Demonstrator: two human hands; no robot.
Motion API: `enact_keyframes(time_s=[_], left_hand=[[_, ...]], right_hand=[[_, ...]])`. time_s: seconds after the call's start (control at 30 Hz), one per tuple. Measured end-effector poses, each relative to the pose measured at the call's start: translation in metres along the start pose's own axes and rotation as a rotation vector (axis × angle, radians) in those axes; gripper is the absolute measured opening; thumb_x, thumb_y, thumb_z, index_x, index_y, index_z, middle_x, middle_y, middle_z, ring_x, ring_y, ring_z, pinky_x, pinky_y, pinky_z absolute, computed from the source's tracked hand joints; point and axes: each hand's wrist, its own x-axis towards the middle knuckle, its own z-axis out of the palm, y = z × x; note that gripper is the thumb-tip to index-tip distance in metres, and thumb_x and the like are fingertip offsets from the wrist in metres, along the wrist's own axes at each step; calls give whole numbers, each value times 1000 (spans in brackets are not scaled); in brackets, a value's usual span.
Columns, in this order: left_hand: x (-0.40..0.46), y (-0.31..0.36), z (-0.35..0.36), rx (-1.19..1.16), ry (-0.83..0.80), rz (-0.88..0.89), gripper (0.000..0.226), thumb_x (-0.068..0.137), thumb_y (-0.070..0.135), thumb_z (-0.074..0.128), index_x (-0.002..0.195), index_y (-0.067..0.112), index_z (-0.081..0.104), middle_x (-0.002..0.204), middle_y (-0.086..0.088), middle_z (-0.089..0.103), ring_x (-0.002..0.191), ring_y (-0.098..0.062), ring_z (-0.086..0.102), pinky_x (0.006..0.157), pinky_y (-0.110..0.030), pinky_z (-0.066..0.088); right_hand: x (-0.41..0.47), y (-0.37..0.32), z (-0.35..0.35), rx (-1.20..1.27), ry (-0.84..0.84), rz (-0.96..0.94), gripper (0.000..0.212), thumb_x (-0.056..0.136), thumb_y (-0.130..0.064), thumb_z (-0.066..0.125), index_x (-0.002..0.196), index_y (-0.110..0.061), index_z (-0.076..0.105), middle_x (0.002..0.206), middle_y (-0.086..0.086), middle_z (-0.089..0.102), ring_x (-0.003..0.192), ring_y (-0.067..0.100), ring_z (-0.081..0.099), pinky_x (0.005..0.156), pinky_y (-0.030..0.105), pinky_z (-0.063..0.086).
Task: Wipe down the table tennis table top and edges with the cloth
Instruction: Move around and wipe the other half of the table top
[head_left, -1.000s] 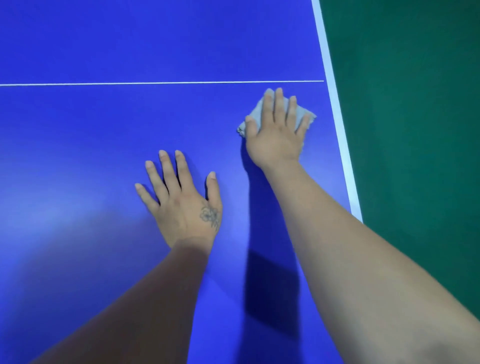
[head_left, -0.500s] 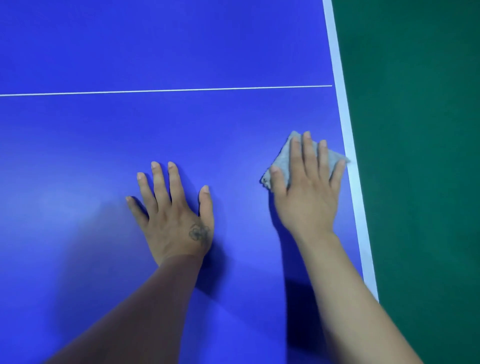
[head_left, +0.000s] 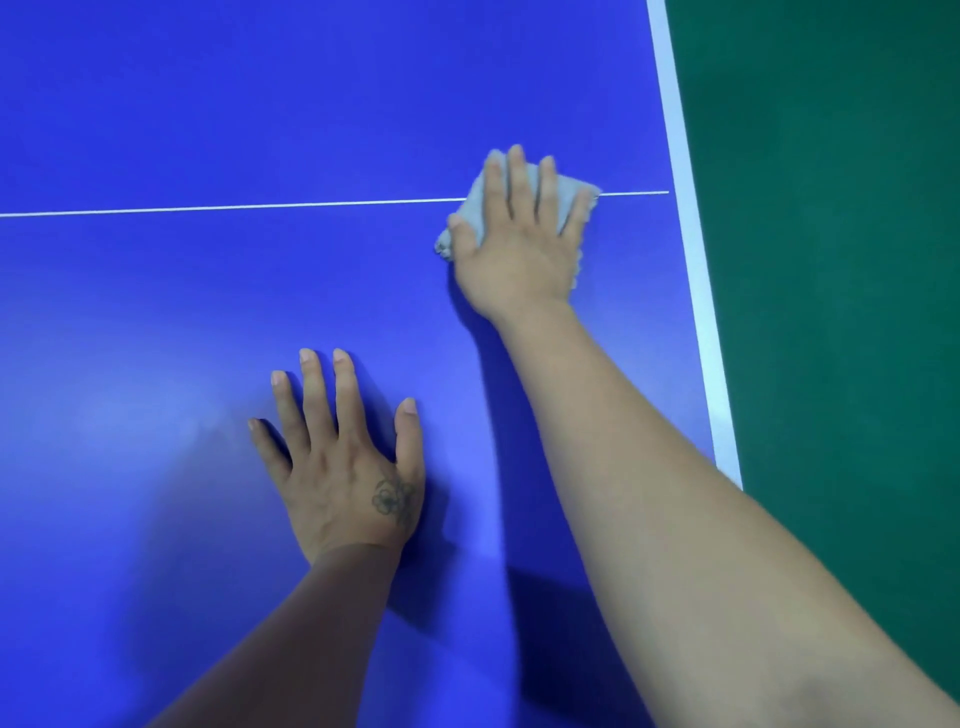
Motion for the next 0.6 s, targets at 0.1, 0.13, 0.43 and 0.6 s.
enact_keyframes(time_s=[0.1,0.13,0.43,0.6], left_hand=[[0,-1,0,-2,-6,0,81,101,68,27,170,24,21,179,-2,13,166,-28,3,131,-60,5],[0,-1,0,-3,-6,3,81,101,68,27,170,24,21,179,-1,12,166,-28,3,131,-60,5],[-2,0,0,8,25,10,82,101,67,29,169,21,22,178,-3,15,165,-30,7,130,-62,8],[-1,-1,1,13,47,18,82,102,67,29,169,19,23,178,-4,17,165,-31,8,130,-62,9]], right_hand=[[-44,-14,12,-1,41,-109,73,110,-56,26,173,-21,11,181,-2,7,167,27,-1,129,64,-5],[-62,-12,15,8,71,-128,73,110,-56,28,172,-21,15,180,-2,11,167,27,3,130,64,-2],[-144,94,-2,-26,102,109,70,108,-57,26,170,-26,25,179,4,15,166,30,8,131,63,2],[-64,117,-16,23,124,242,71,106,-62,26,170,-32,25,179,16,5,166,36,1,132,58,1]])
